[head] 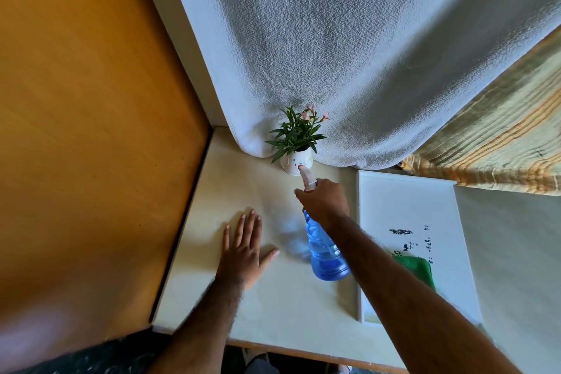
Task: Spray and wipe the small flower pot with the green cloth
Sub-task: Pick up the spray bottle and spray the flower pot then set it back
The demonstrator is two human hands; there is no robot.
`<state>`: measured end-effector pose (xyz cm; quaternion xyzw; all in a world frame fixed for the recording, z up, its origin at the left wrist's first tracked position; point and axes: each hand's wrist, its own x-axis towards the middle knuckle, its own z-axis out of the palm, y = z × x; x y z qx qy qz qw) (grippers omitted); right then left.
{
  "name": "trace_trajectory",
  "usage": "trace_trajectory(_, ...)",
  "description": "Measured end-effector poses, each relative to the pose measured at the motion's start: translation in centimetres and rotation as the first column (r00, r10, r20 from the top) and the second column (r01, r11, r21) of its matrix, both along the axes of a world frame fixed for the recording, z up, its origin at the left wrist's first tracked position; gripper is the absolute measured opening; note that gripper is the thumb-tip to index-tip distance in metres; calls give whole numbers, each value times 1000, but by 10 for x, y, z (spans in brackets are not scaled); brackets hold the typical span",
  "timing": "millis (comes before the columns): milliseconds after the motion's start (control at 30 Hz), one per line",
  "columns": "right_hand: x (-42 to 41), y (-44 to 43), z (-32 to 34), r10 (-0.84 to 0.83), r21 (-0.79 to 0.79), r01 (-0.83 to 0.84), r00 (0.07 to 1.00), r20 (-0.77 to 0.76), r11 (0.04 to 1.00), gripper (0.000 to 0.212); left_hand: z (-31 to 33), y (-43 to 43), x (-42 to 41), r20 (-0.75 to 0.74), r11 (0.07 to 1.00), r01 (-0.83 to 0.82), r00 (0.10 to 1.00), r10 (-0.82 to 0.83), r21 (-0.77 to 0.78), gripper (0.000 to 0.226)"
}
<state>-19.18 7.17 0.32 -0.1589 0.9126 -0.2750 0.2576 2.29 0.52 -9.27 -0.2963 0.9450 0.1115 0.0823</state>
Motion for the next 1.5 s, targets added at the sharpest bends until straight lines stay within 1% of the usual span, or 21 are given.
trace_trajectory(100,-1,0,0,4,19,-4,1000,-4,1000,25,2,1,0,-4,1000,1,1000,-1,-5,91)
trace_trajectory(300,-1,3,1,-18,3,18,1000,3,1000,28,4,1,0,-1,1000,4,1000,-4,-5,91)
trace_trajectory(433,-3,3,5,-13,31,14,1000,-17,999,26,6,1,-1,1,1000,1,1000,-1,4,91)
trace_trajectory(633,0,5,3,-35,3,35,999,-25,999,22,7,1,0,1,1000,10,1000,-10,1,90)
trace_trajectory(833,0,3,3,-23,24,23,999,-29,999,21,8,0,0,22,1000,8,1000,-8,11,90)
trace_trajectory(1033,-1,14,5,-88,-53,88,996,-13,995,22,7,0,1,25,1000,4,1000,-5,20,90)
trace_trajectory(1100,-3,21,10,-136,-120,132,990,-28,984,26,8,0,1,20,1000,4,1000,-5,27,90)
trace_trajectory(1200,-9,31,30,-245,-279,221,968,-52,934,32,7,1,1,14,999,-4,1000,3,35,90)
trace_trajectory(1267,-21,38,47,-322,-405,277,945,-47,871,33,9,0,1,18,999,-17,1000,16,40,96)
trace_trajectory(1333,-37,50,64,-385,-547,301,922,-43,781,34,10,0,0,14,999,-24,1000,23,49,102)
trace_trajectory(1367,-46,57,71,-404,-618,287,913,-56,732,31,10,0,0,11,998,-25,1000,25,54,104)
trace_trajectory(1400,-55,65,75,-415,-689,249,906,-82,681,24,10,0,-1,12,998,-24,1000,24,58,104)
trace_trajectory(1467,-70,82,75,-396,-780,122,902,-171,614,1,9,0,-1,22,998,-22,1000,21,64,105)
trace_trajectory(1500,-78,91,72,-395,-796,80,895,-208,600,6,9,0,-1,26,998,-20,1000,18,66,105)
